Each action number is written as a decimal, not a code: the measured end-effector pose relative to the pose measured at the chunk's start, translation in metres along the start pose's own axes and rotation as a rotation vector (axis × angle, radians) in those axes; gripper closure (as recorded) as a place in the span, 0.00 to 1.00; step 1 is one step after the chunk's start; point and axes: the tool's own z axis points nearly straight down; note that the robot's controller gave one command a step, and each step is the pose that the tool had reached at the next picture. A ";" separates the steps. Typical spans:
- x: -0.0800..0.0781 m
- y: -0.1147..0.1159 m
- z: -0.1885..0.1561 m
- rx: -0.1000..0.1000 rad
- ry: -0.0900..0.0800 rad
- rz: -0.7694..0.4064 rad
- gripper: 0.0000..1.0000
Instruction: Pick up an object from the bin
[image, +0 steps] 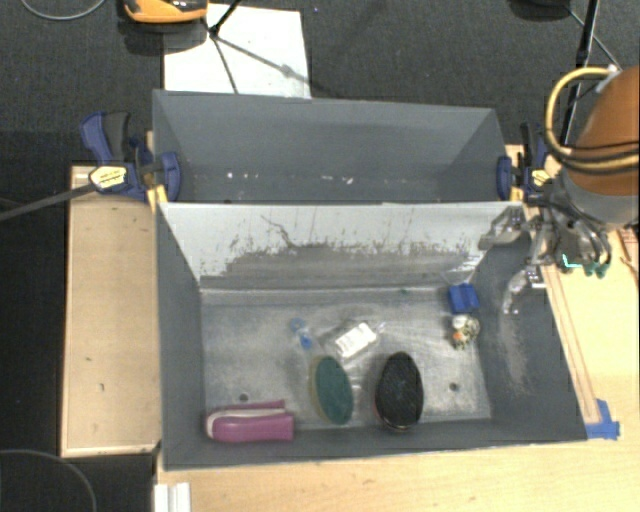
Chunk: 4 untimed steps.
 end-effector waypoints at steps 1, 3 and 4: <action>-0.007 -0.016 0.166 0.001 -0.012 -0.441 0.00; -0.010 -0.015 0.163 0.004 -0.011 -0.445 0.00; -0.012 -0.015 0.162 0.004 -0.013 -0.447 0.00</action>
Offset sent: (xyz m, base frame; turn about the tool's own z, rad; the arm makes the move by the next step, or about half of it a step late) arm 0.0040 -0.0170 -0.1679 -0.4439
